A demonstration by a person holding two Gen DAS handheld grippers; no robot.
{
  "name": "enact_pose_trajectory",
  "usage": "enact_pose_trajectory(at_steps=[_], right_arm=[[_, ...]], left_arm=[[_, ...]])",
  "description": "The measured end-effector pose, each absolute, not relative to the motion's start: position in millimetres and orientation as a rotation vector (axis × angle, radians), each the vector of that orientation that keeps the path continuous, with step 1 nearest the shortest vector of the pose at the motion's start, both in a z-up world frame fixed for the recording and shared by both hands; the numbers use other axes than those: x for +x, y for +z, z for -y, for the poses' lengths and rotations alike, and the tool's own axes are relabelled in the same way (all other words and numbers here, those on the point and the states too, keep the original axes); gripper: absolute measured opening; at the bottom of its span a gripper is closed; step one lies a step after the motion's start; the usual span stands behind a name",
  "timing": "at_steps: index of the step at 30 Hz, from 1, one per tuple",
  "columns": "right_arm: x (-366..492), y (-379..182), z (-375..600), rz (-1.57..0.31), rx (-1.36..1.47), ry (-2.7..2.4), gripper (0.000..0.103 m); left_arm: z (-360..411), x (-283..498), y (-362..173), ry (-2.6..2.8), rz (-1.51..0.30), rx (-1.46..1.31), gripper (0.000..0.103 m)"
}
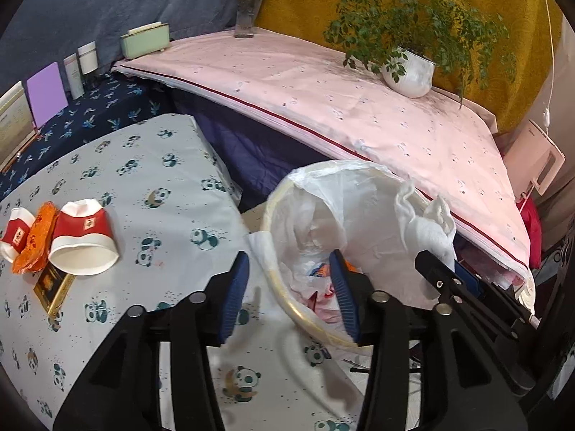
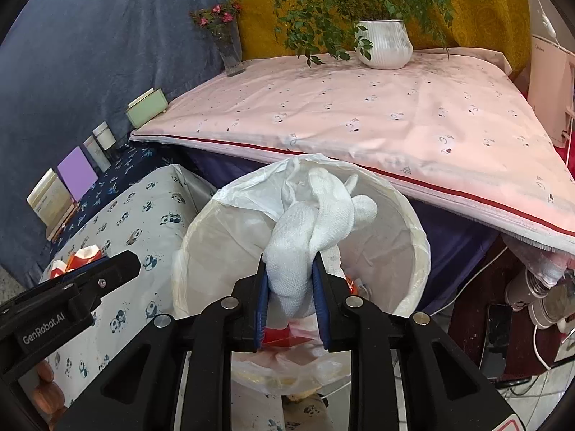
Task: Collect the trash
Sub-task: 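Carry the red envelope and white glove over the bin and open both tools, then move both open tools back over the paper cups and orange bag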
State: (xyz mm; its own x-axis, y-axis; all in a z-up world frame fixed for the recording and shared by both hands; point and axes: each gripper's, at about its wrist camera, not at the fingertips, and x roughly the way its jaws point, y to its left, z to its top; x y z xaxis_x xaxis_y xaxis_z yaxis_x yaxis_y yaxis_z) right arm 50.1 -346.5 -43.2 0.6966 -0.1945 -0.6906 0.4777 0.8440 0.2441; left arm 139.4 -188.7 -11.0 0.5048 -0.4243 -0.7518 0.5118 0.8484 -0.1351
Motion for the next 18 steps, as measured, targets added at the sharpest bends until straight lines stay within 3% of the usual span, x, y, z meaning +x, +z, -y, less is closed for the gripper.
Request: enact_pose_trajectory(at_steps=[7,18], right_arm=[[57.7,-31.5,332.0,-0.679,0.412,-0.382,0.043],[75.9,-11.9,284.4,-0.670,0.358,-0.298,0.043]], left_arm=[[159.6,149.4,-5.8,-0.507,-0.857,0.070,0.058],[101.9,163.1,-2.0,-0.416,-0.850,0.001,0.059]])
